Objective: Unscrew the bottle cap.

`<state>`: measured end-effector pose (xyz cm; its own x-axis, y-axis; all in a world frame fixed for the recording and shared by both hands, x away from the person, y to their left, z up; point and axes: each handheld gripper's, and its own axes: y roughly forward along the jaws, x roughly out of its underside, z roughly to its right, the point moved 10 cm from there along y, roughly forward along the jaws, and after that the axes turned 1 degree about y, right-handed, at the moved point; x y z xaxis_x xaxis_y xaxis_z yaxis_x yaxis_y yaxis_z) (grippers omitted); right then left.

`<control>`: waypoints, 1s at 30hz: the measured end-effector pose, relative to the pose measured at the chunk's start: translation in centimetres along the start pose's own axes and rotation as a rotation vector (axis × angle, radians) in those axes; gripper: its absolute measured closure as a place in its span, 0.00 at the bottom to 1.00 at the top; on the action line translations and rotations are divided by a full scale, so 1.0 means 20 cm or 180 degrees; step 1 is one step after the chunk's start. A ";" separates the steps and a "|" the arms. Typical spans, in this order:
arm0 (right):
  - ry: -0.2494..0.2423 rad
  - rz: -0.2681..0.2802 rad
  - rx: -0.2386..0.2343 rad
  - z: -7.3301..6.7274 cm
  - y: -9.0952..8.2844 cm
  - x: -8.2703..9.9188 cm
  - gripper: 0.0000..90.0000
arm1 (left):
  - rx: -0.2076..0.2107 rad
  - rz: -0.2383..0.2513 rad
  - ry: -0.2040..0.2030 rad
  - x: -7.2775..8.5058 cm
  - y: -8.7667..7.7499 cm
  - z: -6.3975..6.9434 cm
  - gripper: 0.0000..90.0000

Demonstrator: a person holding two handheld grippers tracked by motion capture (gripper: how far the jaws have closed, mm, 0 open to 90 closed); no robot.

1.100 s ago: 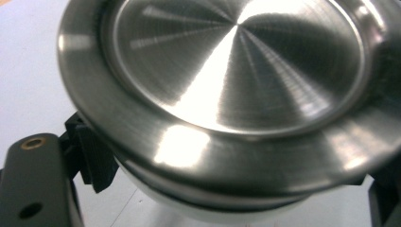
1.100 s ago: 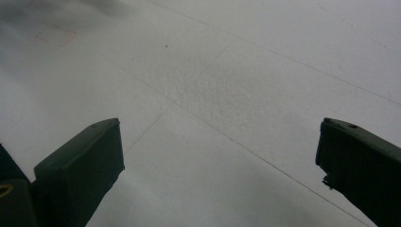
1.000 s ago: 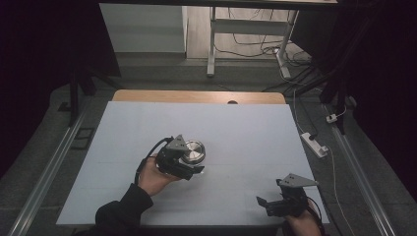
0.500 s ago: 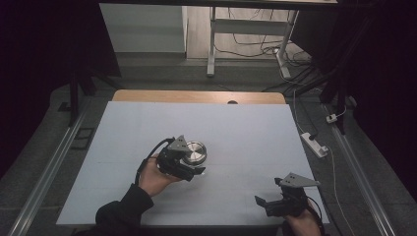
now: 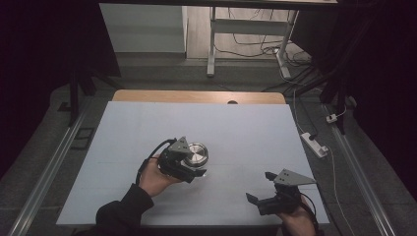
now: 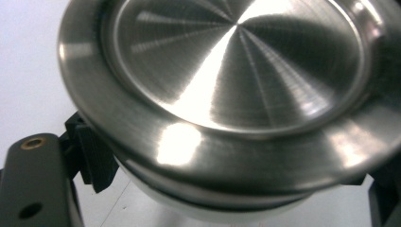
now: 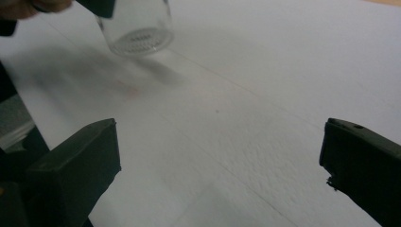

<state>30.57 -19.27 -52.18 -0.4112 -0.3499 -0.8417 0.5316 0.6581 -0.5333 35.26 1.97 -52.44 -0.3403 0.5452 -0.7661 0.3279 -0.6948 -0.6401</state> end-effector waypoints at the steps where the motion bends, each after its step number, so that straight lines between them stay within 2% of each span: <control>1: -0.0010 0.0023 -0.0031 -0.01 0.00 -0.01 0.00 | 0.0003 0.0000 0.0002 0.00 0.00 0.00 0.17; 9: -0.0090 0.0074 -0.0123 -0.06 0.05 -0.10 0.00 | -0.0008 -0.0008 0.0020 0.00 0.00 0.01 0.17; 22: -0.0443 0.0106 -0.0279 -0.17 0.17 -0.30 0.00 | -0.0002 0.0003 0.0089 -0.02 -0.02 0.03 0.17; 27: -0.0473 0.0056 -0.0367 -0.22 0.23 -0.35 0.00 | 0.0002 -0.0003 0.0112 -0.02 -0.02 0.03 0.17; 30: -0.0481 0.0038 -0.0324 -0.23 0.27 -0.39 0.00 | -0.0001 -0.0004 0.0110 -0.02 -0.01 0.04 0.17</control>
<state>33.29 -9.87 -48.14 -0.2852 -0.4328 -0.8552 0.4550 0.7241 -0.5182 34.67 1.59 -51.90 -0.3101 0.5621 -0.7668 0.3277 -0.6939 -0.6412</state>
